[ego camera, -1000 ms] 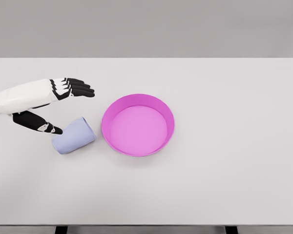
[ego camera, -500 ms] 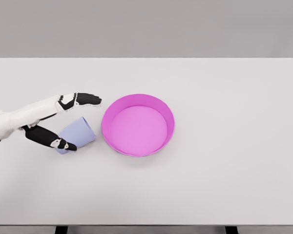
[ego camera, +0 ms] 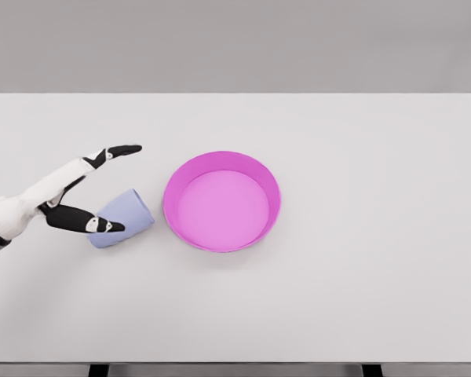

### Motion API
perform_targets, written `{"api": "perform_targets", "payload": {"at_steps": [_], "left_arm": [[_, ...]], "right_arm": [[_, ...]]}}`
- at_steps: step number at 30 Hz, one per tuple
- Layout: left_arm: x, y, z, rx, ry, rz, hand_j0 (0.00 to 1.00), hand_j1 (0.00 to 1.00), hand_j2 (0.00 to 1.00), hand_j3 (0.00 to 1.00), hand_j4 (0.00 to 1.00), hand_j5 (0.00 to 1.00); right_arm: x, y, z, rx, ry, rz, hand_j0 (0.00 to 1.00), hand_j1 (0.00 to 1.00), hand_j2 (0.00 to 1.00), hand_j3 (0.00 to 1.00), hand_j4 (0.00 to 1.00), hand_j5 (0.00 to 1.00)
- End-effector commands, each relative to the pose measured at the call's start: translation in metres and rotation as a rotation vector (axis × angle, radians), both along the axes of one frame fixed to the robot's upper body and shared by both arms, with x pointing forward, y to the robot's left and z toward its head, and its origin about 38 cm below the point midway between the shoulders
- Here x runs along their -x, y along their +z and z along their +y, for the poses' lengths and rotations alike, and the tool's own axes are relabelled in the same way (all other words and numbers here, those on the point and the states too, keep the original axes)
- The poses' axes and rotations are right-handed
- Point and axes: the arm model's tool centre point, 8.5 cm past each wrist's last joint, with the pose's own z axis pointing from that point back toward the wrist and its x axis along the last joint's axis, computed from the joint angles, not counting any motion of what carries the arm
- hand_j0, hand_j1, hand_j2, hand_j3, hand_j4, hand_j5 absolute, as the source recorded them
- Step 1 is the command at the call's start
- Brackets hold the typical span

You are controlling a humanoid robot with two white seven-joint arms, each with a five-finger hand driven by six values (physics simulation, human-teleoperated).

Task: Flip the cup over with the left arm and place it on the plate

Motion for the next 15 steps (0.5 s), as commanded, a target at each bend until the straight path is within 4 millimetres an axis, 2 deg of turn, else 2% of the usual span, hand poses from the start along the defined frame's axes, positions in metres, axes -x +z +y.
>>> {"api": "perform_targets", "payload": {"at_steps": [1, 3, 4, 6, 7, 11, 15], "left_arm": [[-0.007, -0.014, 0.005, -0.076, 0.093, 0.095, 0.99, 0.99, 0.99, 0.99, 0.99, 0.99], [-0.015, -0.005, 0.009, -0.103, 0.118, 0.109, 1.0, 1.0, 1.0, 1.0, 1.0, 1.0], [-0.02, 0.009, 0.015, -0.105, 0.104, 0.112, 1.0, 1.0, 1.0, 1.0, 1.0, 1.0], [-0.019, 0.038, 0.042, -0.064, 0.102, 0.174, 1.0, 1.0, 1.0, 1.0, 1.0, 1.0], [-0.02, 0.048, 0.043, -0.074, 0.072, 0.176, 1.0, 1.0, 1.0, 1.0, 1.0, 1.0], [-0.011, 0.049, 0.035, -0.048, -0.078, 0.255, 1.0, 1.0, 1.0, 1.0, 1.0, 1.0], [-0.009, 0.036, 0.025, 0.004, -0.095, 0.274, 1.0, 1.0, 1.0, 1.0, 1.0, 1.0]], "right_arm": [[0.0, 0.0, 0.0, 0.0, 0.0, 0.0, 1.0, 1.0, 1.0, 1.0, 1.0, 1.0], [0.0, 0.0, 0.0, 0.0, 0.0, 0.0, 1.0, 1.0, 1.0, 1.0, 1.0, 1.0], [0.0, 0.0, 0.0, 0.0, 0.0, 0.0, 1.0, 1.0, 1.0, 1.0, 1.0, 1.0], [0.0, 0.0, 0.0, 0.0, 0.0, 0.0, 1.0, 1.0, 1.0, 1.0, 1.0, 1.0], [0.0, 0.0, 0.0, 0.0, 0.0, 0.0, 1.0, 1.0, 1.0, 1.0, 1.0, 1.0], [0.0, 0.0, 0.0, 0.0, 0.0, 0.0, 1.0, 1.0, 1.0, 1.0, 1.0, 1.0], [0.0, 0.0, 0.0, 0.0, 0.0, 0.0, 1.0, 1.0, 1.0, 1.0, 1.0, 1.0]]}}
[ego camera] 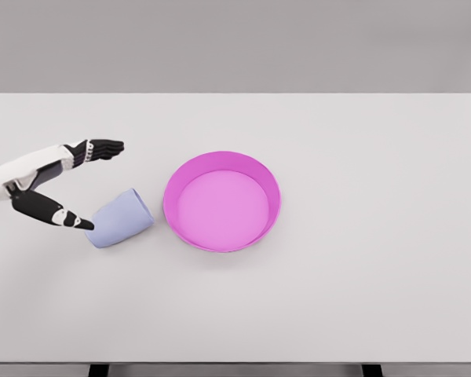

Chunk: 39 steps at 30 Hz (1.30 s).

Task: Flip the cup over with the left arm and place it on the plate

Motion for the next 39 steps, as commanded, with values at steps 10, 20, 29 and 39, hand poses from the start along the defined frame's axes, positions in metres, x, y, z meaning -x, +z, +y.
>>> {"api": "perform_targets", "payload": {"at_steps": [10, 20, 29, 39], "left_arm": [[-0.008, -0.031, -0.031, -0.056, 0.015, -0.007, 1.0, 1.0, 1.0, 1.0, 1.0, 1.0], [-0.003, -0.04, -0.021, 0.033, 0.175, -0.118, 1.0, 1.0, 1.0, 1.0, 1.0, 1.0], [0.007, -0.068, -0.039, -0.03, 0.146, -0.102, 1.0, 1.0, 1.0, 1.0, 1.0, 1.0], [0.003, -0.083, -0.04, -0.086, 0.208, -0.023, 1.0, 1.0, 1.0, 1.0, 1.0, 1.0]], "right_arm": [[0.0, 0.0, 0.0, 0.0, 0.0, 0.0, 1.0, 1.0, 1.0, 1.0, 1.0, 1.0], [0.0, 0.0, 0.0, 0.0, 0.0, 0.0, 1.0, 1.0, 1.0, 1.0, 1.0, 1.0], [0.0, 0.0, 0.0, 0.0, 0.0, 0.0, 1.0, 1.0, 1.0, 1.0, 1.0, 1.0], [0.0, 0.0, 0.0, 0.0, 0.0, 0.0, 1.0, 1.0, 1.0, 1.0, 1.0, 1.0]]}}
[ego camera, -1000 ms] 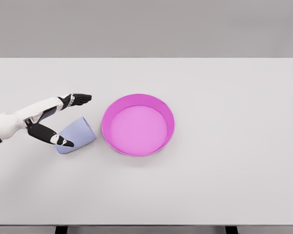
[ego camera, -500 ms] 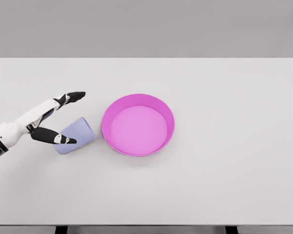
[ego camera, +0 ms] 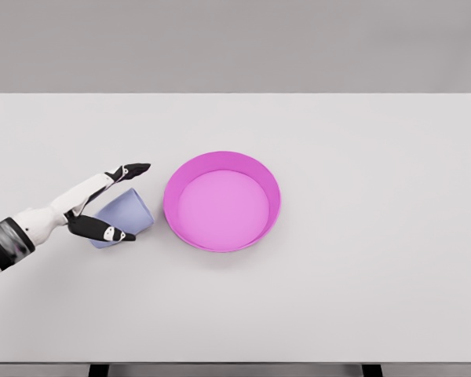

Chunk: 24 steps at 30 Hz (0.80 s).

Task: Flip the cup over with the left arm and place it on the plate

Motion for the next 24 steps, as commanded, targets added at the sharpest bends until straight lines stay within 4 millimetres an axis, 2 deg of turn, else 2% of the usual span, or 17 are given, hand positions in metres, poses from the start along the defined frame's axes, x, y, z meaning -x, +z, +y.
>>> {"api": "perform_targets", "payload": {"at_steps": [1, 9, 16, 24], "left_arm": [[-0.0001, -0.0008, 0.0, -0.001, 0.004, 0.006, 1.0, 1.0, 1.0, 1.0, 1.0, 1.0], [-0.0012, -0.0006, -0.001, 0.002, 0.008, 0.007, 1.0, 1.0, 1.0, 1.0, 1.0, 1.0], [-0.0027, -0.0095, 0.001, -0.016, 0.071, 0.063, 1.0, 1.0, 1.0, 1.0, 1.0, 1.0], [-0.0056, -0.0069, -0.0023, -0.009, 0.069, 0.053, 1.0, 1.0, 1.0, 1.0, 1.0, 1.0]], "right_arm": [[0.0, 0.0, -0.0001, 0.0, 0.0, 0.0, 1.0, 1.0, 1.0, 1.0, 1.0, 1.0], [0.0, 0.0, -0.0001, 0.0, 0.0, 0.0, 1.0, 1.0, 1.0, 1.0, 1.0, 1.0], [0.0, 0.0, -0.0001, 0.0, 0.0, 0.0, 1.0, 1.0, 1.0, 1.0, 1.0, 1.0], [0.0, 0.0, -0.0001, 0.0, 0.0, 0.0, 1.0, 1.0, 1.0, 1.0, 1.0, 1.0]]}}
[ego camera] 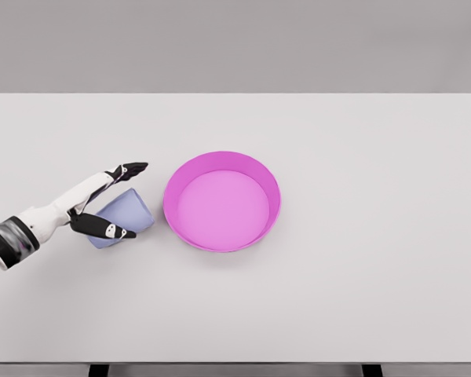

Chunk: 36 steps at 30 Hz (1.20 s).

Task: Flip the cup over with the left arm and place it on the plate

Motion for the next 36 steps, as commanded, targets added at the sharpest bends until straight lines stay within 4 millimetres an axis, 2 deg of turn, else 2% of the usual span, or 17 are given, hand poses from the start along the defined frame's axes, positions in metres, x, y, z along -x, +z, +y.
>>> {"api": "perform_targets", "payload": {"at_steps": [1, 4, 11, 16, 18, 21, 26, 29, 33, 36], "left_arm": [[0.0, -0.002, -0.005, -0.008, -0.004, -0.009, 1.0, 1.0, 1.0, 1.0, 1.0, 1.0], [-0.001, -0.008, -0.01, -0.021, 0.004, 0.015, 1.0, 1.0, 1.0, 1.0, 1.0, 1.0], [-0.002, -0.014, -0.005, -0.054, 0.047, 0.064, 1.0, 1.0, 1.0, 1.0, 1.0, 1.0], [-0.002, -0.014, -0.006, -0.05, 0.049, 0.07, 0.68, 0.68, 0.68, 0.68, 0.68, 0.68], [-0.002, -0.014, -0.005, -0.051, 0.049, 0.07, 0.62, 0.62, 0.62, 0.62, 0.62, 0.62], [-0.002, -0.013, -0.005, -0.049, 0.047, 0.066, 0.61, 0.61, 0.61, 0.61, 0.61, 0.61], [-0.002, 0.001, -0.003, -0.009, 0.006, -0.031, 0.59, 0.59, 0.59, 0.59, 0.59, 0.59], [-0.004, 0.016, 0.0, 0.044, 0.022, -0.145, 0.57, 0.57, 0.57, 0.57, 0.57, 0.57], [-0.002, 0.036, -0.007, 0.179, -0.01, -0.305, 0.57, 0.57, 0.57, 0.57, 0.57, 0.57], [0.0, 0.041, -0.013, 0.25, -0.015, -0.359, 0.57, 0.57, 0.57, 0.57, 0.57, 0.57]], "right_arm": [[0.0, 0.0, 0.0, 0.0, 0.0, 0.0, 1.0, 1.0, 1.0, 1.0, 1.0, 1.0], [0.0, 0.0, 0.0, 0.0, 0.0, 0.0, 1.0, 1.0, 1.0, 1.0, 1.0, 1.0], [0.0, 0.0, 0.0, 0.0, 0.0, 0.0, 1.0, 1.0, 1.0, 1.0, 1.0, 1.0], [0.0, 0.0, 0.0, 0.0, 0.0, 0.0, 1.0, 1.0, 1.0, 1.0, 1.0, 1.0], [0.0, 0.0, 0.0, 0.0, 0.0, 0.0, 1.0, 1.0, 1.0, 1.0, 1.0, 1.0], [0.0, 0.0, 0.0, 0.0, 0.0, 0.0, 1.0, 1.0, 1.0, 1.0, 1.0, 1.0], [0.0, 0.0, 0.0, 0.0, 0.0, 0.0, 1.0, 1.0, 1.0, 1.0, 1.0, 1.0], [0.0, 0.0, 0.0, 0.0, 0.0, 0.0, 1.0, 1.0, 1.0, 1.0, 1.0, 1.0], [0.0, 0.0, 0.0, 0.0, 0.0, 0.0, 1.0, 1.0, 1.0, 1.0, 1.0, 1.0], [0.0, 0.0, 0.0, 0.0, 0.0, 0.0, 1.0, 1.0, 1.0, 1.0, 1.0, 1.0]]}}
